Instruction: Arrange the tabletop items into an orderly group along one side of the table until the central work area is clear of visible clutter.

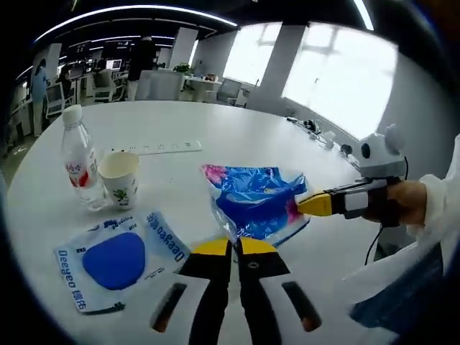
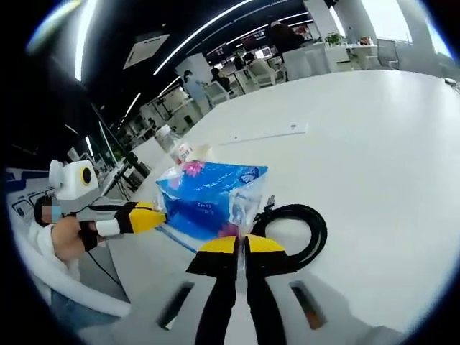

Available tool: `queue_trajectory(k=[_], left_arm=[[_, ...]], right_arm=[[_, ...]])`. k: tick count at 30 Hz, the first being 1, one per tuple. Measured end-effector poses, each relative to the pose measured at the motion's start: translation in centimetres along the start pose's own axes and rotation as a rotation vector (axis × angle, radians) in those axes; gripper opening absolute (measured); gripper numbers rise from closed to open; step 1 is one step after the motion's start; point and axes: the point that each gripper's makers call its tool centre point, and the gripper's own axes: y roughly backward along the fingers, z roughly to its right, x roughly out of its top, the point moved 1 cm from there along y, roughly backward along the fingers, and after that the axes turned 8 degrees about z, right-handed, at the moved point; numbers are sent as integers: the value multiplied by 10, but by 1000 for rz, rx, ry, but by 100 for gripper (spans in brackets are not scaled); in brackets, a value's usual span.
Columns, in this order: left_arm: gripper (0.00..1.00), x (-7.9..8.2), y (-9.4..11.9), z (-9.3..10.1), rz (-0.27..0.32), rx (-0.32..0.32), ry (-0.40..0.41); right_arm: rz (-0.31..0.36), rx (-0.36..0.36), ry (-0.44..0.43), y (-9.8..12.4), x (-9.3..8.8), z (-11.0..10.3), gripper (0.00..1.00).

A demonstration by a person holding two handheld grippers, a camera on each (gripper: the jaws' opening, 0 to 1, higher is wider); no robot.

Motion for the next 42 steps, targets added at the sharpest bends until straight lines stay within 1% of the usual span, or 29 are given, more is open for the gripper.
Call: queue_trajectory(k=[3,6,9,12,14,17,20,22,25,26,28,33,36,37,40,42], left_arm=[[0,0,-4,-2,-16,16,6],[0,5,-8,-3,-5,18,30],[0,9,-10,-2,-3,15,22],[0,7,-13,-5,-23,26,27],[0,6,-16,-4,-28,28,28],[0,5,-19,-2,-39,25,16],[0,5,-27,2,-54,8,4],[0,6,-34,4,-73,-16,-24],[0,12,-43,6,-76,-38,-43],[0,17,-49,7,-76,-52,-54],[0,22,-56,7,-77,-59,-53],[0,27,-72,13,-95,-78,-63],[0,33,-82,17,-89,-94,-71],[0,33,-83,17,-90,-96,-69],[1,32,-94,19,-111,-109,-74],[1,32,-101,21,-119,-124,-81]], right_arm=[[15,1,-3,-1,5,3,0],[28,-5,-15,-3,10,5,0],[39,-4,-19,-2,12,6,0],[34,-4,-40,-4,8,9,0],[31,-6,-38,-4,8,8,0],[38,-13,-38,-4,12,12,0],[51,-26,-53,-3,16,21,0],[54,-34,-55,-3,18,26,0],[66,-49,-68,-1,22,37,0],[70,-53,-71,-1,24,39,0],[80,-56,-75,0,27,43,0],[98,-84,-83,-1,35,59,0],[113,-105,-95,-1,42,70,0],[115,-106,-95,-1,43,71,0],[139,-110,-73,-3,54,80,0],[136,-121,-67,-6,55,87,0]])
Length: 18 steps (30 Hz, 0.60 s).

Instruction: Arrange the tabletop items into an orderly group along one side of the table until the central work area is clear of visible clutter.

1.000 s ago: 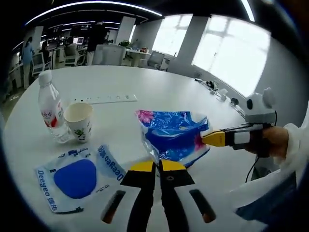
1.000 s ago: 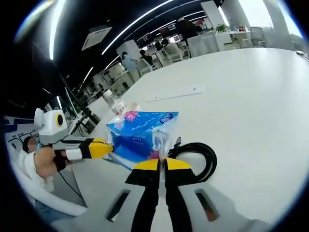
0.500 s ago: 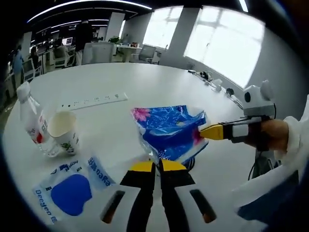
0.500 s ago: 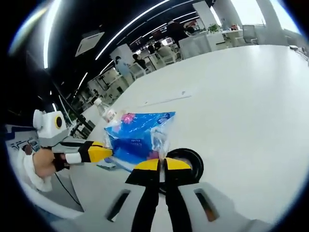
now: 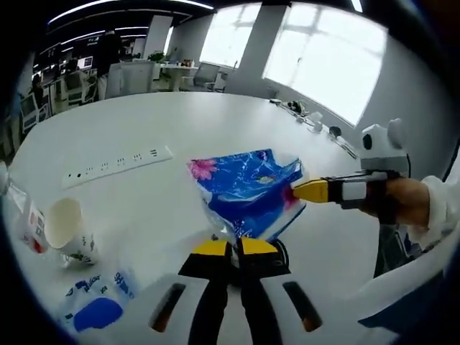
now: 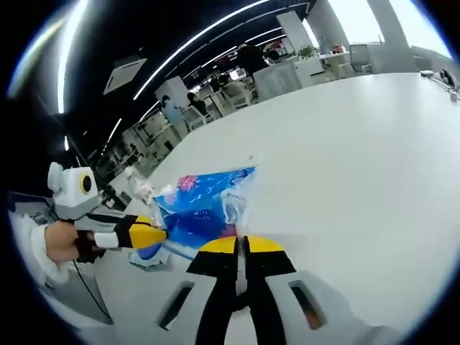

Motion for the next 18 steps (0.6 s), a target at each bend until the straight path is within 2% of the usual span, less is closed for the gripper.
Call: queue_trajectory(k=[7,12,18], left_arm=[[1,2,-22,-2,-15,-20,60],[1,5,-37,-2,-22,-39,55],[1,0,-51,-10,-47,-39,79]], right_arm=[[-7,-46,28,-14,1,24,0],[2,-80,20,-20,2,37,0],[3,-99,25,-32,1,48,0]])
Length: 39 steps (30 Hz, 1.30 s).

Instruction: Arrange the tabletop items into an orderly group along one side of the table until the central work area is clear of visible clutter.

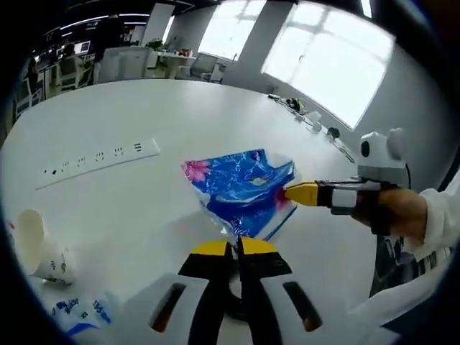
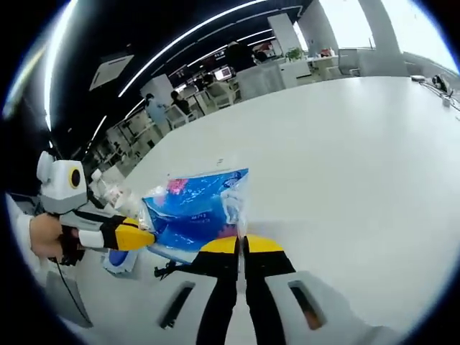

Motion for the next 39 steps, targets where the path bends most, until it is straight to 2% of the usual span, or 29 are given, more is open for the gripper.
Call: queue_trajectory(k=[2,7,9,13,17,24,29,39], left_arm=[[1,0,-5,-3,-11,-7,-7],[0,0,-20,-10,-28,9,1],[1,-4,-24,-8,-46,5,-12],[0,-11,-33,-15,-79,24,6],[0,-9,-39,-10,-81,17,24],[1,-23,-41,-5,-135,32,5],[0,-23,-43,-13,-132,43,84],[0,-31,-50,-25,-148,57,78]], right_arm=[[0,-5,30,-5,-2,4,0],[-7,-30,43,-16,-4,13,0],[-31,-48,67,-22,-10,19,0],[-47,-64,11,-26,-17,25,0],[-54,-80,46,-28,-18,30,0],[-62,-75,52,-36,-24,33,0],[-68,-81,4,-39,-30,38,0],[-62,-64,1,-41,-30,38,0]])
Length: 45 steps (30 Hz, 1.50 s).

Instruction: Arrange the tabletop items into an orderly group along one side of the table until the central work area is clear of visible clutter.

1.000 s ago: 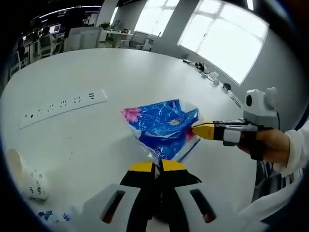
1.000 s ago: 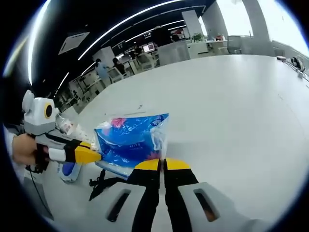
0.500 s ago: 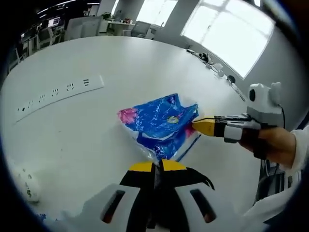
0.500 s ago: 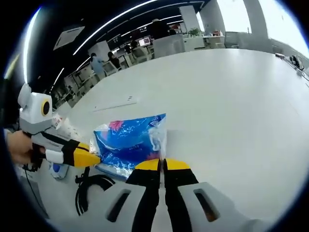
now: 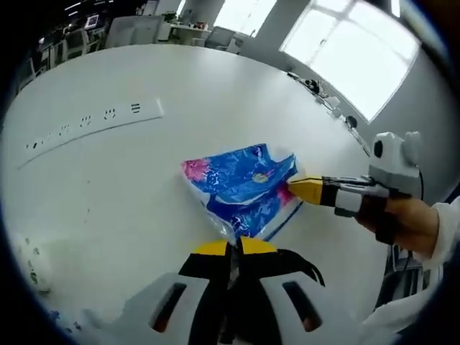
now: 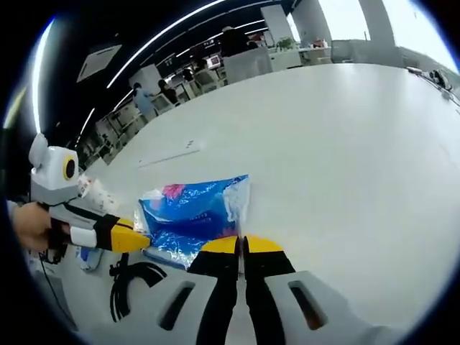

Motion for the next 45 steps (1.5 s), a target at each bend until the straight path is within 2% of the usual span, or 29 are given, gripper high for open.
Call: queue_trajectory(k=[15,19,21,25,29,32,34,36,38,43,45], left_arm=[[2,-2,-2,-4,-6,7,-3],[5,-5,-1,-2,-22,6,-33],[10,-6,0,-2,-22,13,-37],[21,-3,3,-3,-8,23,-46],[37,4,8,-3,27,39,-37],[41,9,12,-3,54,61,-41],[41,15,18,-4,93,78,-43],[46,16,22,-4,106,86,-31],[52,16,26,-3,118,93,-32],[63,18,39,1,170,89,-64],[66,18,45,2,181,89,-62]], right_arm=[[10,22,4,-2,-1,3,0],[14,19,29,-1,0,4,2],[17,17,38,0,-1,4,4],[38,18,34,6,1,2,17],[44,26,22,9,0,1,30],[68,28,80,16,3,-3,38],[80,44,55,21,4,-8,52],[90,49,34,27,5,-11,67],[92,54,35,33,4,-14,75],[115,92,40,46,7,-25,85],[132,97,75,52,10,-27,91]])
